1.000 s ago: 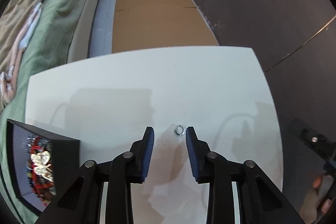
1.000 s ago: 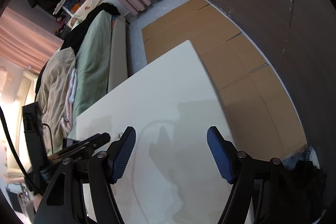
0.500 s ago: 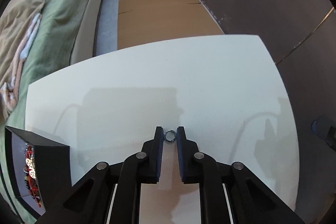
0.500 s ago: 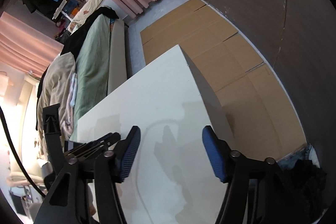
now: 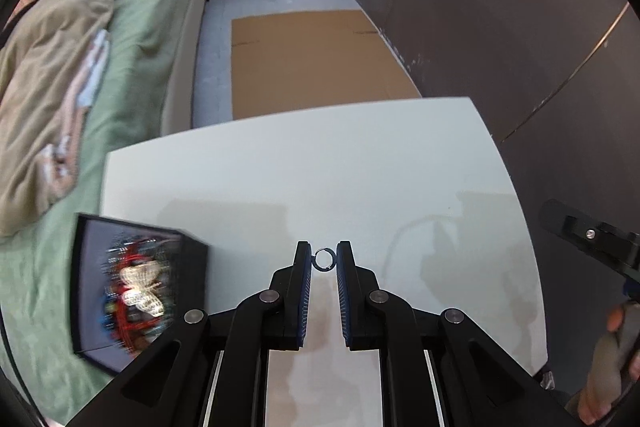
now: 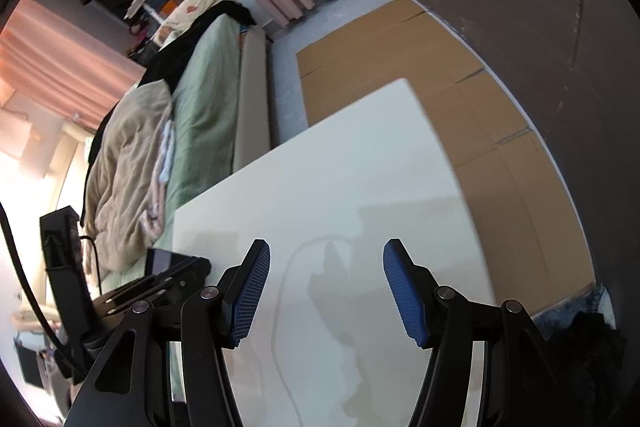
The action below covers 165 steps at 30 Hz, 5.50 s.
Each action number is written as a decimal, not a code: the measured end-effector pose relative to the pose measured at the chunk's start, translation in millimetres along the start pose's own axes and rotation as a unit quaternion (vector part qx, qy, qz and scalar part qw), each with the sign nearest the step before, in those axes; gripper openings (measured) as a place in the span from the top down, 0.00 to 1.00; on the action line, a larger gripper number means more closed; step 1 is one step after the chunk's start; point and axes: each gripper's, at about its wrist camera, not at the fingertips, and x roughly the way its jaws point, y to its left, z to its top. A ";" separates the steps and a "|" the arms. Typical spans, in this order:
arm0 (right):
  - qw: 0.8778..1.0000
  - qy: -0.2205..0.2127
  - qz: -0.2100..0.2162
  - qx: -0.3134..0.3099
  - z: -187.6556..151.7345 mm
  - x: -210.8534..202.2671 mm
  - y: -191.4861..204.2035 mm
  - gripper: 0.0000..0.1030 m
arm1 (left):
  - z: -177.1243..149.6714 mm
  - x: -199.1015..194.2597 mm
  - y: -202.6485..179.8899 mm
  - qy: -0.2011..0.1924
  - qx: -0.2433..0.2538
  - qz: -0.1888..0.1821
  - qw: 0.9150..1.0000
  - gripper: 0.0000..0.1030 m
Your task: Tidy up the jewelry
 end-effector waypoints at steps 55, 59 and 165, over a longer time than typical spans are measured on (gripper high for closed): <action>0.988 -0.003 -0.021 -0.156 -54.6 13.3 155.2 0.40 | -56.9 -97.3 137.3 -0.114 -0.071 -0.010 0.991 0.21; 0.987 -0.016 -0.030 -0.154 -61.7 -7.0 147.1 0.27 | -64.8 -113.6 126.1 -0.139 -0.058 -0.011 0.989 0.12; 0.962 -0.156 -0.101 -0.199 -179.0 -129.5 104.9 0.00 | -191.9 -186.2 80.0 -0.278 0.002 0.028 0.960 0.04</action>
